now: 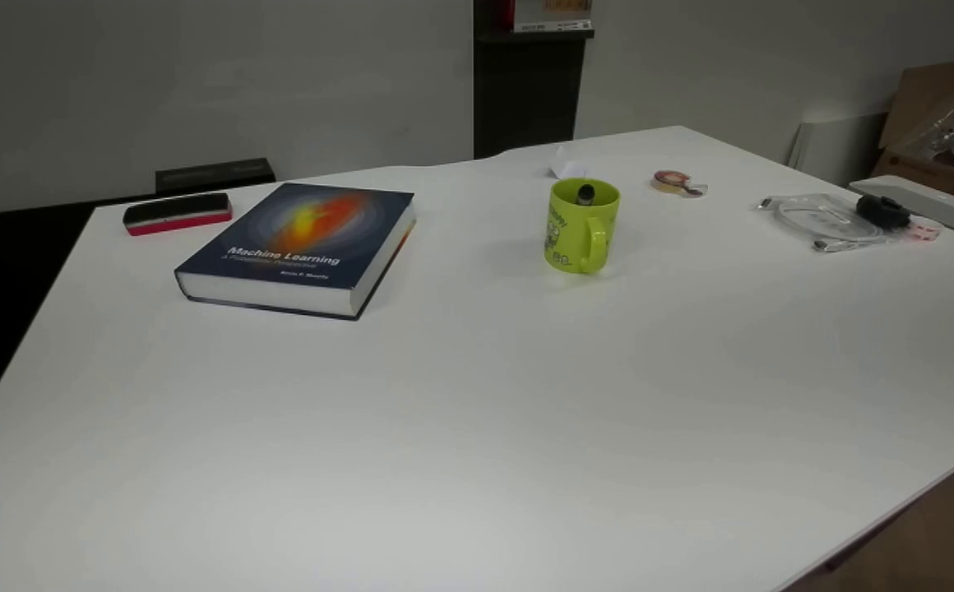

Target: Pick up the pen from the cup and put it on the table.

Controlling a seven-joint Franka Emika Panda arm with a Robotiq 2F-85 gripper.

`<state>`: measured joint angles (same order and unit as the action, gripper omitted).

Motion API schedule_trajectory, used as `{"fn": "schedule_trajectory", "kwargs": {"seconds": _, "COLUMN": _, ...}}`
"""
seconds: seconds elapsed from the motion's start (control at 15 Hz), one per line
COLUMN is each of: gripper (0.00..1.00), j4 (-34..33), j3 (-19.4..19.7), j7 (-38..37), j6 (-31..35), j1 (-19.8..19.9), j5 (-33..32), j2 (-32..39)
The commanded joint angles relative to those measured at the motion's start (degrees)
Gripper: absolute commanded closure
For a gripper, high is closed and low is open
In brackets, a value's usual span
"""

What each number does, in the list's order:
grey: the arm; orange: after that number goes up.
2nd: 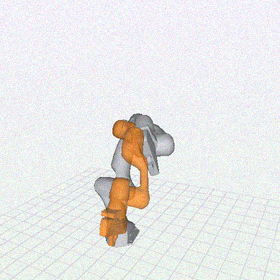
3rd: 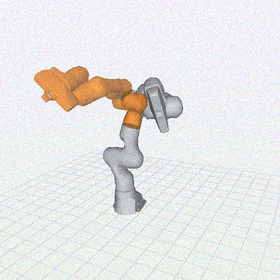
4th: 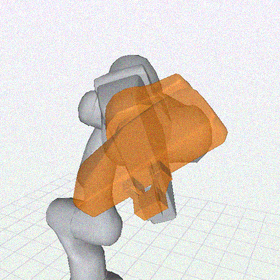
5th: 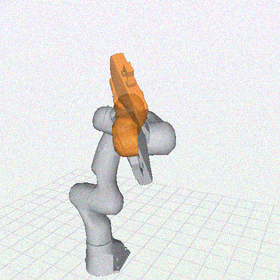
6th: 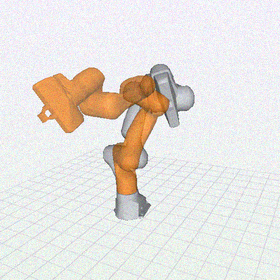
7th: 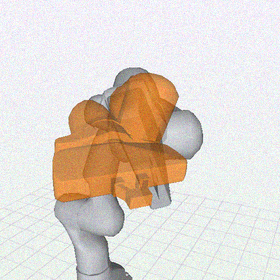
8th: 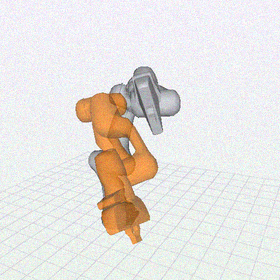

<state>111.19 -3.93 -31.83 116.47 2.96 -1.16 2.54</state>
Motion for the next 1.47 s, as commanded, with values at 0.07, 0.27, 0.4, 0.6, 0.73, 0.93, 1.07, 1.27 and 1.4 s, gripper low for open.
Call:
{"fn": "schedule_trajectory", "kwargs": {"seconds": 0.07, "gripper": 0.00, "j4": -0.86, "j3": 1.91, "j7": -7.46, "j6": 3.17, "j1": -2.51, "j5": 0.59, "j2": 3.30}}
{"fn": "schedule_trajectory", "kwargs": {"seconds": 0.27, "gripper": 0.00, "j4": -0.30, "j3": 2.39, "j7": -4.95, "j6": 3.29, "j1": -2.82, "j5": 0.39, "j2": 3.58}}
{"fn": "schedule_trajectory", "kwargs": {"seconds": 0.4, "gripper": 0.00, "j4": -0.30, "j3": 2.44, "j7": -5.31, "j6": 3.31, "j1": -2.99, "j5": 0.40, "j2": 3.52}}
{"fn": "schedule_trajectory", "kwargs": {"seconds": 0.6, "gripper": 0.00, "j4": -0.56, "j3": 2.92, "j7": -6.34, "j6": 3.00, "j1": -3.58, "j5": -2.53, "j2": 4.50}}
{"fn": "schedule_trajectory", "kwargs": {"seconds": 0.73, "gripper": 0.00, "j4": -0.86, "j3": 3.27, "j7": -5.22, "j6": 3.60, "j1": -3.55, "j5": -1.89, "j2": 6.82}}
{"fn": "schedule_trajectory", "kwargs": {"seconds": 0.93, "gripper": 0.00, "j4": -1.72, "j3": 3.88, "j7": -4.95, "j6": 4.61, "j1": -3.76, "j5": -1.75, "j2": 11.20}}
{"fn": "schedule_trajectory", "kwargs": {"seconds": 1.07, "gripper": 0.00, "j4": -2.59, "j3": 4.39, "j7": -4.40, "j6": 5.52, "j1": -3.94, "j5": -1.16, "j2": 14.64}}
{"fn": "schedule_trajectory", "kwargs": {"seconds": 1.27, "gripper": 0.00, "j4": -3.53, "j3": 4.87, "j7": -2.40, "j6": 7.84, "j1": -4.37, "j5": -0.50, "j2": 19.34}}
{"fn": "schedule_trajectory", "kwargs": {"seconds": 1.4, "gripper": 0.00, "j4": -3.95, "j3": 4.67, "j7": -0.55, "j6": 9.22, "j1": -4.70, "j5": 0.69, "j2": 22.03}}
